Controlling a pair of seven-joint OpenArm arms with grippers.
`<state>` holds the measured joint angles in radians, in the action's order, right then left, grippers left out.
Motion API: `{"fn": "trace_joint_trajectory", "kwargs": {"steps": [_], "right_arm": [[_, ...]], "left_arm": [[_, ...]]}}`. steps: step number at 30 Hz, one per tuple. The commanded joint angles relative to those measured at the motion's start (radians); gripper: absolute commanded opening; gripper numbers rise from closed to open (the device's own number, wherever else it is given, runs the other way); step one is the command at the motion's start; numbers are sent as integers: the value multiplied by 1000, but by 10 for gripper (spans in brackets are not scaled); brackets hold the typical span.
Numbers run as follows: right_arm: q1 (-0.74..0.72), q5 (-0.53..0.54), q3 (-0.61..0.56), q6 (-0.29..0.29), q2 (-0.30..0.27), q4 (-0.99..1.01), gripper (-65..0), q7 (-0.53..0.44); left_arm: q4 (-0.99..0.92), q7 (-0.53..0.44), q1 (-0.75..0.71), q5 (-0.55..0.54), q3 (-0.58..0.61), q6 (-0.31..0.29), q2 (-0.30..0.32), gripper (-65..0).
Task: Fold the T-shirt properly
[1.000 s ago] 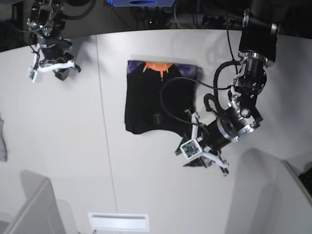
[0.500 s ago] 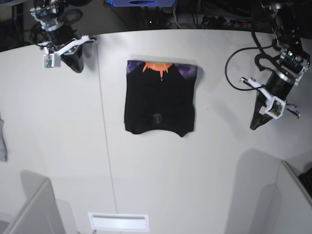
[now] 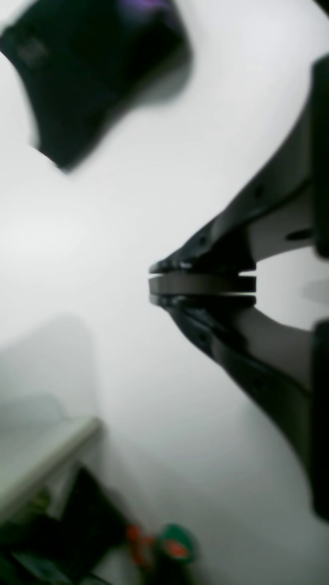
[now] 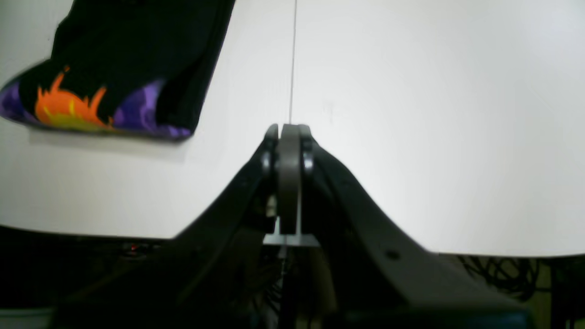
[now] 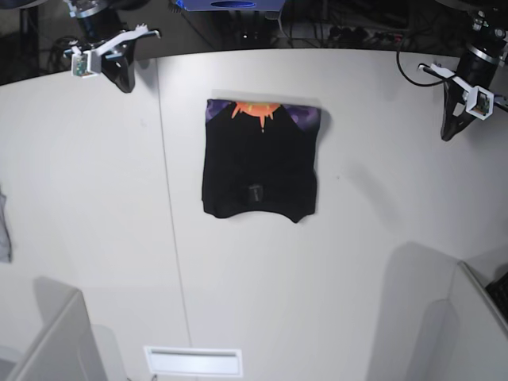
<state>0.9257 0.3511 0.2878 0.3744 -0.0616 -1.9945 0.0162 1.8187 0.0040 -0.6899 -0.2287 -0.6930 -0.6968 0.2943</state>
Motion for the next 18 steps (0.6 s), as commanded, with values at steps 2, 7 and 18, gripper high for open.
{"fn": "trace_joint_trajectory", "kwargs": {"steps": [2, 7, 18], "right_arm": [[40, 7, 1, 1, -4, -16, -650, -29], [106, 7, 4, -1, 29, -15, -650, -25], [269, 6, -2, -1, 130, 67, -650, 190]], "left_arm": [[0, -32, -38, -19, -21, -1, 7, -650], [-7, -34, -130, -21, -18, -1, 4, -650], [-204, -34, -294, -13, 5, -1, -39, -650]]}}
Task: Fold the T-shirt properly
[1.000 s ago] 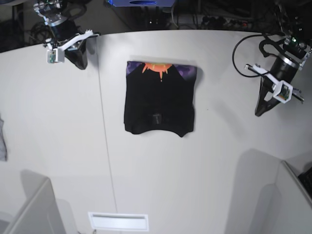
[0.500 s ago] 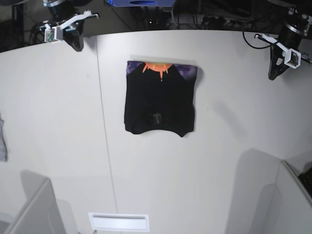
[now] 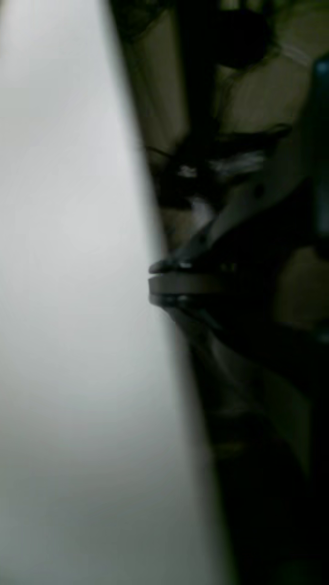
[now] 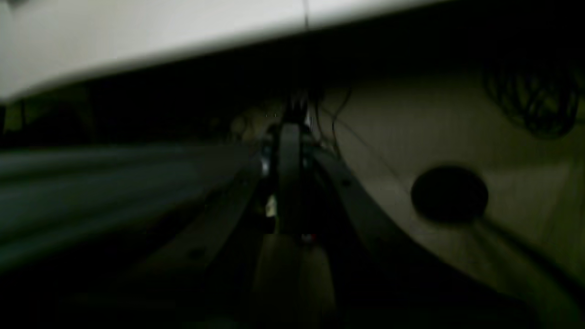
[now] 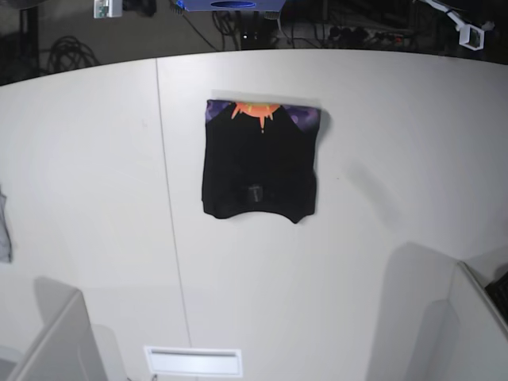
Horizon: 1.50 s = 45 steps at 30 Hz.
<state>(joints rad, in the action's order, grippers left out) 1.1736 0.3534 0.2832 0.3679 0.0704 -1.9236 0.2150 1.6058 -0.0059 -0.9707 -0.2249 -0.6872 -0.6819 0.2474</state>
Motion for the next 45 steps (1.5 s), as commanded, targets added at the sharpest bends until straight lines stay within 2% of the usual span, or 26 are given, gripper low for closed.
{"fn": "trace_joint_trajectory", "kwargs": {"steps": [1, 5, 7, 9, 11, 14, 17, 18, 21, 24, 26, 28, 31, 35, 45], "right_arm": [[18, 3, 3, 6, -2, 29, -650, 31], [-68, 2, 1, 12, -7, 276, -650, 148], [-149, 2, -22, 13, -50, 471, -650, 165], [-234, 2, -75, 13, -91, 671, -650, 137], [-335, 3, -146, 13, -128, 907, -650, 70], [-489, 3, -272, 12, -145, 1255, -650, -121], [-637, 3, -405, 6, -146, 1561, -650, -332], [-686, 3, -444, 6, -143, 1657, -650, -398], [-802, 5, -510, 6, -123, 1820, -650, -532], [-880, 5, -514, 4, -123, 1860, -650, -539], [-909, 5, -516, 4, -126, 1858, -650, -515], [-927, 5, -520, 4, -148, 1858, -650, -498], [-940, 5, -517, 4, -165, 1858, -650, -498], [-950, 5, -516, 4, -191, 1858, -650, -498], [-1016, 5, -523, 4, -188, 1852, -650, -498]], "left_arm": [[-34, -24, -15, -17, 13, -16, 10, -650], [-258, -33, 22, 28, 83, -16, 16, -650], [-416, -104, 62, 100, 129, -16, 14, -650], [-574, -219, 117, 175, 172, -16, 13, -650], [-780, -360, 190, 262, 225, -16, 13, -650], [-1096, -541, 319, 402, 320, -16, 11, -650], [-1393, -636, 473, 517, 430, -16, 10, -650], [-1493, -638, 531, 546, 472, 12, 8, -650], [-1606, -607, 669, 592, 541, 181, -32, -650], [-1606, -489, 732, 618, 581, 347, -72, -650], [-1606, -421, 744, 623, 594, 405, -98, -650], [-1548, -375, 749, 617, 593, 419, -127, -650], [-1502, -374, 760, 615, 587, 420, -155, -650], [-1530, -372, 809, 615, 587, 420, -179, -650], [-1541, -371, 827, 615, 587, 422, -175, -650]]}}
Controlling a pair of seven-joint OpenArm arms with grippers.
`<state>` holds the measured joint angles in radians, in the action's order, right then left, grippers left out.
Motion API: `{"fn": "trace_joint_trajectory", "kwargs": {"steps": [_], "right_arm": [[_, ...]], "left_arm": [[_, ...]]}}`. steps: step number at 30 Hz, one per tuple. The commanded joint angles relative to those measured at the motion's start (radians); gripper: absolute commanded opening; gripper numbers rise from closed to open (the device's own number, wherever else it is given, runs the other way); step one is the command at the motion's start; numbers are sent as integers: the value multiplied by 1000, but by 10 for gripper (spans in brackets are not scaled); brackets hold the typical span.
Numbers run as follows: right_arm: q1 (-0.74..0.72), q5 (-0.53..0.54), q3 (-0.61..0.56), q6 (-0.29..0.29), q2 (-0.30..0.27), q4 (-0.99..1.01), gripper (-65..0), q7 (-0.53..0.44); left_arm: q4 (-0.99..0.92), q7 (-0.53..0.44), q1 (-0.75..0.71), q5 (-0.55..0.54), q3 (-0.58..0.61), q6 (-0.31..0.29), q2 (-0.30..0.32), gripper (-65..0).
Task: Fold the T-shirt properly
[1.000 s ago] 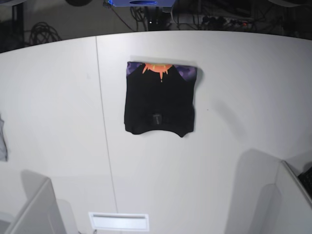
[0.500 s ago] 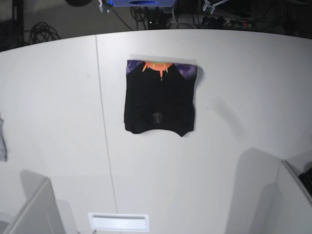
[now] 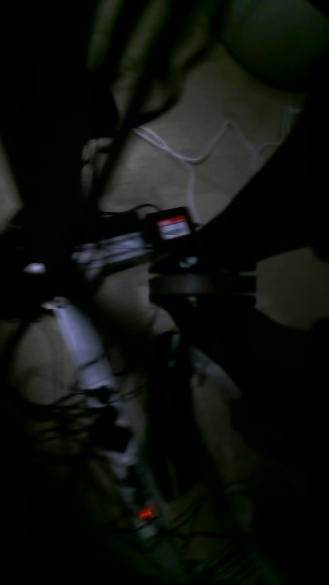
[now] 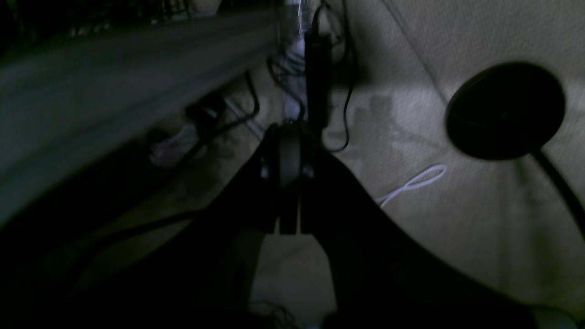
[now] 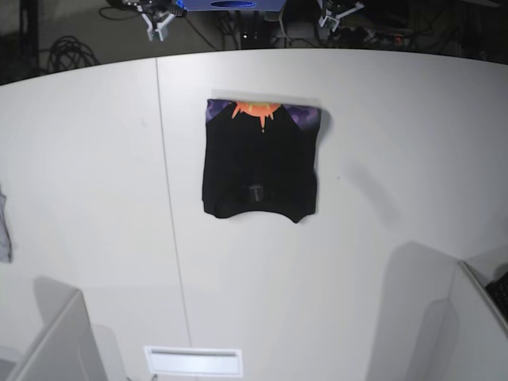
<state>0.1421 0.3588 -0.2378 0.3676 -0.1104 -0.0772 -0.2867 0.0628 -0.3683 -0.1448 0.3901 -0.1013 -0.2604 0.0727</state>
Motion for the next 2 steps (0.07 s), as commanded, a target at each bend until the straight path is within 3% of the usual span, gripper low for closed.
{"fn": "trace_joint_trajectory", "kwargs": {"steps": [1, 2], "right_arm": [[4, -1, -2, 5, -7, 6, -650, 4], [-2, -1, -2, 5, -5, 6, -650, 4]], "left_arm": [[2, -8, 0, -1, 1, 0, 0, -650], [2, -8, -3, -1, 1, 0, 0, -650]]}}
